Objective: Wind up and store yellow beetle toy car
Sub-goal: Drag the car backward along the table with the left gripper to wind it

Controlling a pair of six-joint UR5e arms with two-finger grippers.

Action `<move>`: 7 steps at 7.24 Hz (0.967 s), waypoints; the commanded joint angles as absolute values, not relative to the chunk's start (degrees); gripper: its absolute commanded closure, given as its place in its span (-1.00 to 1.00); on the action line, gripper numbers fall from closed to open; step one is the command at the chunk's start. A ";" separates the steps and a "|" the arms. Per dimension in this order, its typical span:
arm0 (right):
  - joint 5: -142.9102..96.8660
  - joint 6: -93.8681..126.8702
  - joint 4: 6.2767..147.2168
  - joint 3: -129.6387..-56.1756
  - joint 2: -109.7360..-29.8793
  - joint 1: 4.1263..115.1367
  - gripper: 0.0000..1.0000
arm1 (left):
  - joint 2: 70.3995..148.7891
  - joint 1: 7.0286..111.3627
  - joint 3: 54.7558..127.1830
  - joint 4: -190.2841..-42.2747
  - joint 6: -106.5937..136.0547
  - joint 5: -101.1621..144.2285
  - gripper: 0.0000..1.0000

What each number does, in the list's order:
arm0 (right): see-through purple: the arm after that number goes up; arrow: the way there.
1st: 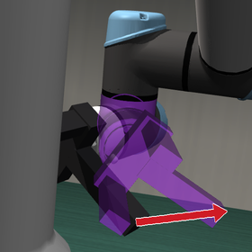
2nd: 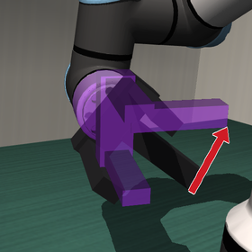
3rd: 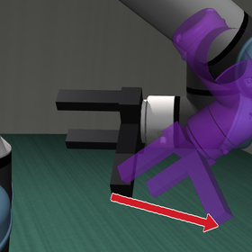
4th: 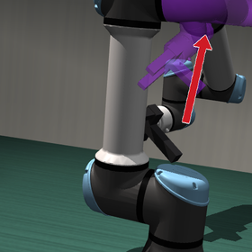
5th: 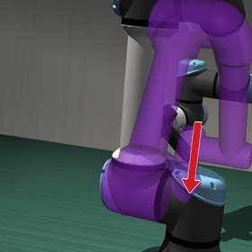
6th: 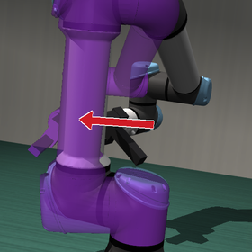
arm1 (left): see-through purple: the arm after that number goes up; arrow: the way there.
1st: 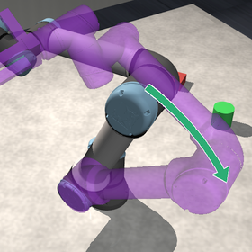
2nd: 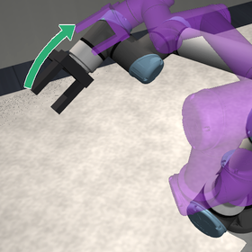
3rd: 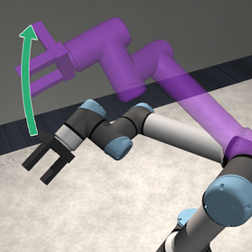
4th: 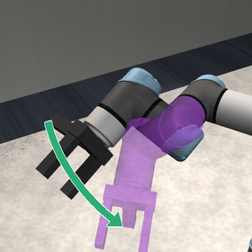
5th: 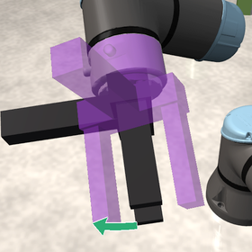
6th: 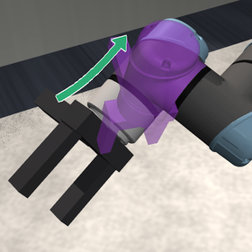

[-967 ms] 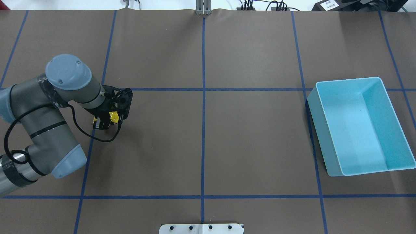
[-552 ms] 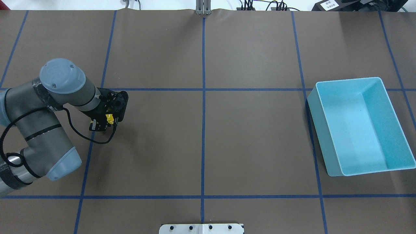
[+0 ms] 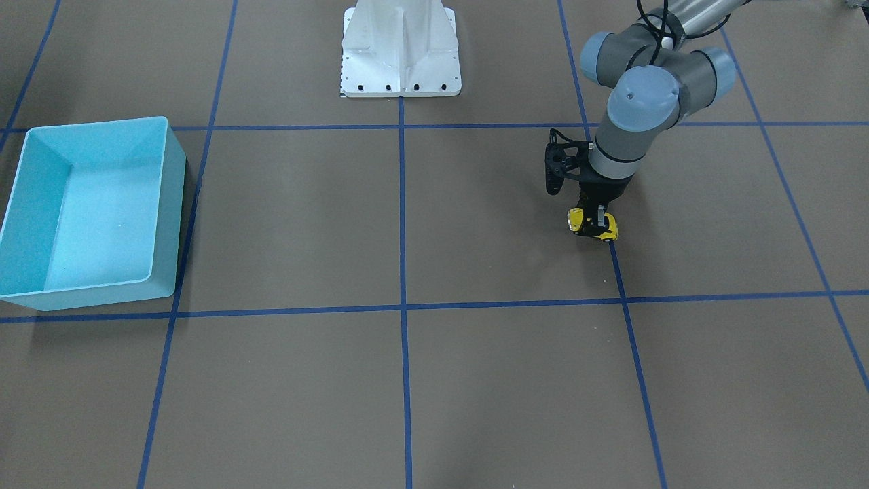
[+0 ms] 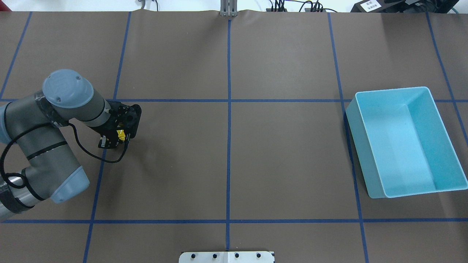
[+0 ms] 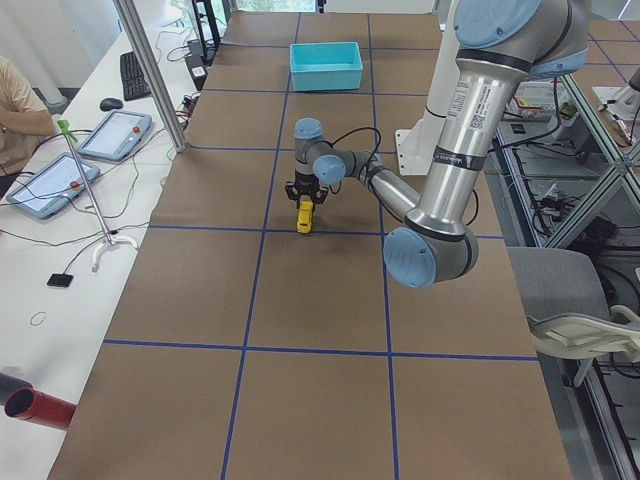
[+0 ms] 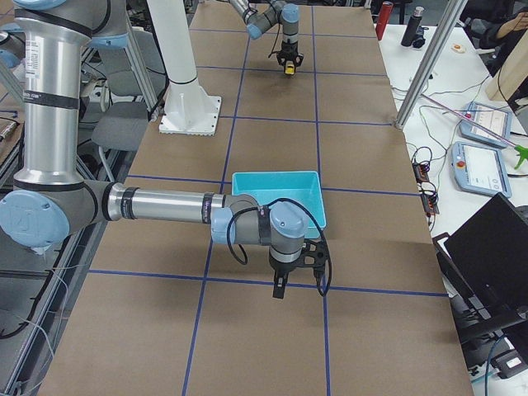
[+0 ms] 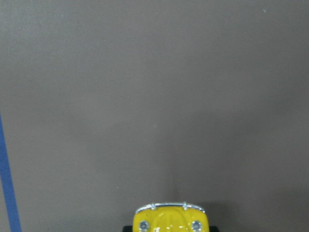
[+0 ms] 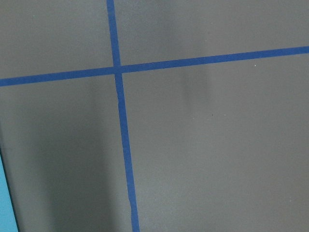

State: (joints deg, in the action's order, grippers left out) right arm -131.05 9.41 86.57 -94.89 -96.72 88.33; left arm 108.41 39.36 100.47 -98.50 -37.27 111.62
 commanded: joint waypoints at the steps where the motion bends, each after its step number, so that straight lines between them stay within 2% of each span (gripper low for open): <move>1: -131.04 9.40 86.57 -94.83 -96.77 88.33 -1.00 | 108.46 39.37 99.76 -98.61 -37.27 111.62 1.00; 7: -131.04 9.40 86.48 -94.75 -96.85 88.33 -1.00 | 108.11 40.25 97.47 -101.51 -37.27 112.06 1.00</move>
State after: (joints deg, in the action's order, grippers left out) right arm -131.04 9.41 86.48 -94.75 -96.79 88.33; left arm 108.26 39.87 97.78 -100.97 -37.27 111.80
